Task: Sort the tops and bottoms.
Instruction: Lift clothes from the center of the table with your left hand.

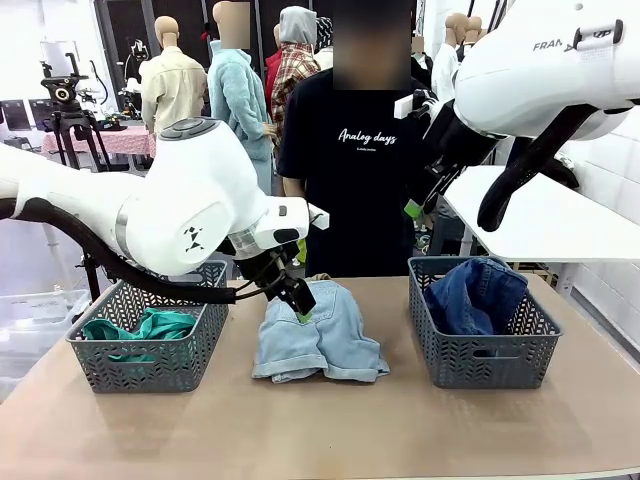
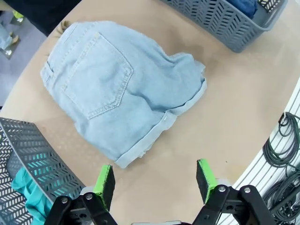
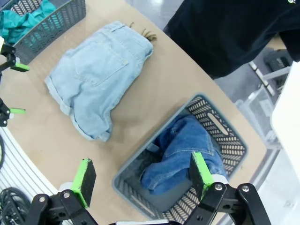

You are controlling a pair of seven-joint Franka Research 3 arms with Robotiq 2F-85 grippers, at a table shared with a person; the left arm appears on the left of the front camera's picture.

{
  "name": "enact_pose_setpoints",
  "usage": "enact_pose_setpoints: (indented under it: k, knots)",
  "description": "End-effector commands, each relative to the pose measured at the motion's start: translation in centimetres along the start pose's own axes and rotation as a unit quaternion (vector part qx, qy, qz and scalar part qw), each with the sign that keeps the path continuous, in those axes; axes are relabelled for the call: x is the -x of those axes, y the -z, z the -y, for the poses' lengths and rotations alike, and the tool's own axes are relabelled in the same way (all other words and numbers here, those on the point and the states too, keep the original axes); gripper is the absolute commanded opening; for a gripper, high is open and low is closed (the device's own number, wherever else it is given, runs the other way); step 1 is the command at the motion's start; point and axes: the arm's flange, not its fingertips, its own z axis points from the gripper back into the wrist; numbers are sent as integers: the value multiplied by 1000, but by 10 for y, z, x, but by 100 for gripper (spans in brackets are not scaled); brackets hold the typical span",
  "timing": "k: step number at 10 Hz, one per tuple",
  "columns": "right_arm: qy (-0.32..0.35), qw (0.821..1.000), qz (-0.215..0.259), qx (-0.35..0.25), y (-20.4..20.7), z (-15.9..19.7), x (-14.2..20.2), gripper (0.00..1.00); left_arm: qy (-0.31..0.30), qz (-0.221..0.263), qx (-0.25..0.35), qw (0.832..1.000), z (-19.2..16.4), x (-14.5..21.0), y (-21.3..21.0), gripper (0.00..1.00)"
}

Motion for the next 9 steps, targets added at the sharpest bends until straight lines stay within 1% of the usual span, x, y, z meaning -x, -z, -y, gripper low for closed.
enact_pose_setpoints:
  k: [1,2,3,4,5,6,7,9]
  knots:
    - [1,1000,-2,2,0,-1,0,100,6,1,0,1000,5,-2,-1,91]
    - [1,1000,-2,2,0,-1,0,100,32,33,-4,999,18,-8,-18,91]
    - [1,1000,-2,2,0,-1,0,100,45,69,-46,996,28,-27,-23,91]
    - [1,1000,-2,2,0,-1,0,100,41,76,-68,994,29,-44,-12,91]
    - [1,1000,-2,2,0,-1,0,100,35,64,-106,992,28,-57,6,91]
    - [1,1000,-2,2,0,-1,0,100,-12,27,-117,993,24,-66,25,91]
    - [1,1000,-2,2,0,-1,0,100,-35,6,-145,989,18,-77,41,91]
    - [1,1000,-2,2,0,-1,0,100,-53,-12,-159,986,22,-87,57,91]
